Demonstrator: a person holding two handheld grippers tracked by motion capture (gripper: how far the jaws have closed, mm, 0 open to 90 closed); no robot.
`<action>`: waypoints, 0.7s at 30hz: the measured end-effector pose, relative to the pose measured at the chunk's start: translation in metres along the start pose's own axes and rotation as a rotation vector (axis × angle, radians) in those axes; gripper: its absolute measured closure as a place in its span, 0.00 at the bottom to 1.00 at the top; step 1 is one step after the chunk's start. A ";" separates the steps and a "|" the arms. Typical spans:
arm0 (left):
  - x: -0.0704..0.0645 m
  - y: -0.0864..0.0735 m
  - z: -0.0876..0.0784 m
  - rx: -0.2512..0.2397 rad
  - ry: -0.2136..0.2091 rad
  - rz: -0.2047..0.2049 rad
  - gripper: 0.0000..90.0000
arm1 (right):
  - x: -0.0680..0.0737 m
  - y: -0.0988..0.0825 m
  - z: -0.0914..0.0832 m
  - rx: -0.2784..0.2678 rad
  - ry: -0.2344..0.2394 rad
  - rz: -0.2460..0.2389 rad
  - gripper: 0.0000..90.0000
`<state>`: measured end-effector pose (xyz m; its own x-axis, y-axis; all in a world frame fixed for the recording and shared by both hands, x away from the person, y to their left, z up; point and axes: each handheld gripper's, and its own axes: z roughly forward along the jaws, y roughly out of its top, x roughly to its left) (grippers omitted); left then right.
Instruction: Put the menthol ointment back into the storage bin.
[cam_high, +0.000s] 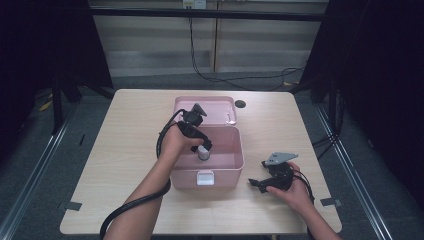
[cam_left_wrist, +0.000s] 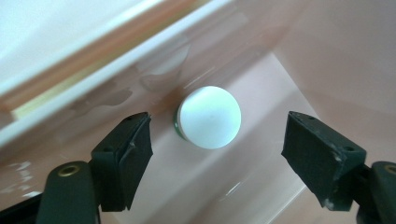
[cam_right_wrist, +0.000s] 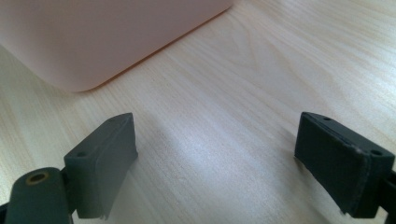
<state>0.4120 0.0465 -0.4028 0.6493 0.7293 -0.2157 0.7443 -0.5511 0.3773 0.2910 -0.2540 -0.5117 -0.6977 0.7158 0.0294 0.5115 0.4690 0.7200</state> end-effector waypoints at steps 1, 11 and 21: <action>0.000 0.000 -0.002 0.002 -0.003 0.002 0.26 | 0.000 0.000 0.000 -0.001 0.001 0.000 0.13; 0.004 -0.005 -0.017 -0.013 -0.004 0.008 0.26 | -0.005 0.005 -0.012 0.016 0.025 0.000 0.21; 0.010 -0.008 -0.033 -0.024 0.009 0.003 0.26 | 0.008 0.020 -0.031 -0.007 0.118 -0.028 0.46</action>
<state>0.4073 0.0712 -0.3782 0.6501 0.7313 -0.2064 0.7382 -0.5434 0.3997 0.2803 -0.2553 -0.4760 -0.7660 0.6366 0.0897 0.4876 0.4844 0.7263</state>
